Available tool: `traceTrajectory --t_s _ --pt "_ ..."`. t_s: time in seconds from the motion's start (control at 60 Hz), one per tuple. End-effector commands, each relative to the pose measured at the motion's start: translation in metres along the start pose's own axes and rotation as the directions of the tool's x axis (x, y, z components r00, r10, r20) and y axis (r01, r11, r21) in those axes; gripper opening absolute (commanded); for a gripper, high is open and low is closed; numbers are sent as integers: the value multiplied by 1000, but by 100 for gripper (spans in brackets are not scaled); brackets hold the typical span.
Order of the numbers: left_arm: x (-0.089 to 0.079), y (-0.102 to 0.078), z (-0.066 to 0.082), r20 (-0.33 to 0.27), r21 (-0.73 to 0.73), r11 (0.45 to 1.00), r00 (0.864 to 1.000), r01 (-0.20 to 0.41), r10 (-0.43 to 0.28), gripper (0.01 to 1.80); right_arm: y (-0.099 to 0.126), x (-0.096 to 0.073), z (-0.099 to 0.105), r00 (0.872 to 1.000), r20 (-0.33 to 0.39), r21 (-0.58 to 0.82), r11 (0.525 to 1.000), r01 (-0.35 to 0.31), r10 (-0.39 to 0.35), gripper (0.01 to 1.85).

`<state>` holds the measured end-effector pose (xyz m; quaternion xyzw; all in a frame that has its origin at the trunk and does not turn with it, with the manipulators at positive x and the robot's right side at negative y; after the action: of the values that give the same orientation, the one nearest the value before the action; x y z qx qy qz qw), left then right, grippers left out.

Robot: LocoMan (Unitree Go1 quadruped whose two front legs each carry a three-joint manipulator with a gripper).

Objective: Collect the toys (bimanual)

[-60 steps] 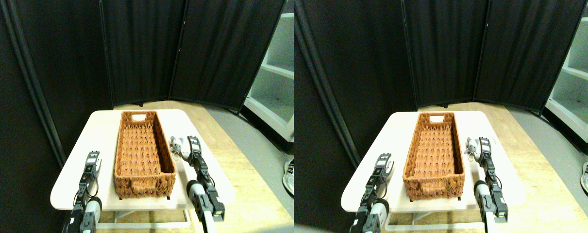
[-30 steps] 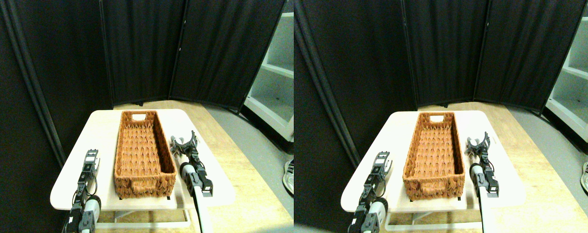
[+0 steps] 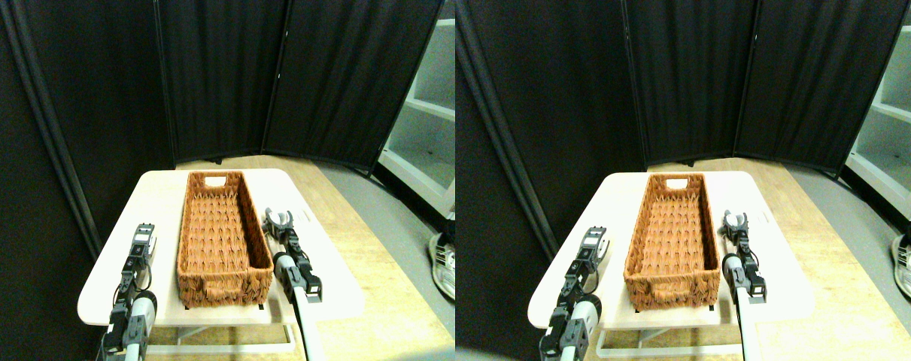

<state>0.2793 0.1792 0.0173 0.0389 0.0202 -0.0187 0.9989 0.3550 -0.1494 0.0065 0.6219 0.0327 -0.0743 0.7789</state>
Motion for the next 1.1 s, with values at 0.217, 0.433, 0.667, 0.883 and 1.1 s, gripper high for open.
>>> traceTrajectory --t_s 0.217,0.433,0.667,0.883,1.1 --pt "-1 1 7 45 16 1000 999 5 -6 16 14 6 -3 999 -22 106 993 -44 46 69" --pt "1 1 8 54 3 1000 998 24 -24 13 7 19 -3 1000 -7 169 986 -14 15 62" --pt "3 -2 10 55 9 999 998 36 -36 10 -16 41 -4 996 51 270 961 55 -71 61" --pt "5 1 9 58 -6 1000 998 30 -29 9 -29 45 -2 992 79 269 960 78 -102 66" --pt "5 1 11 71 -15 999 997 32 -31 9 -23 40 -4 980 161 189 978 89 -120 4"
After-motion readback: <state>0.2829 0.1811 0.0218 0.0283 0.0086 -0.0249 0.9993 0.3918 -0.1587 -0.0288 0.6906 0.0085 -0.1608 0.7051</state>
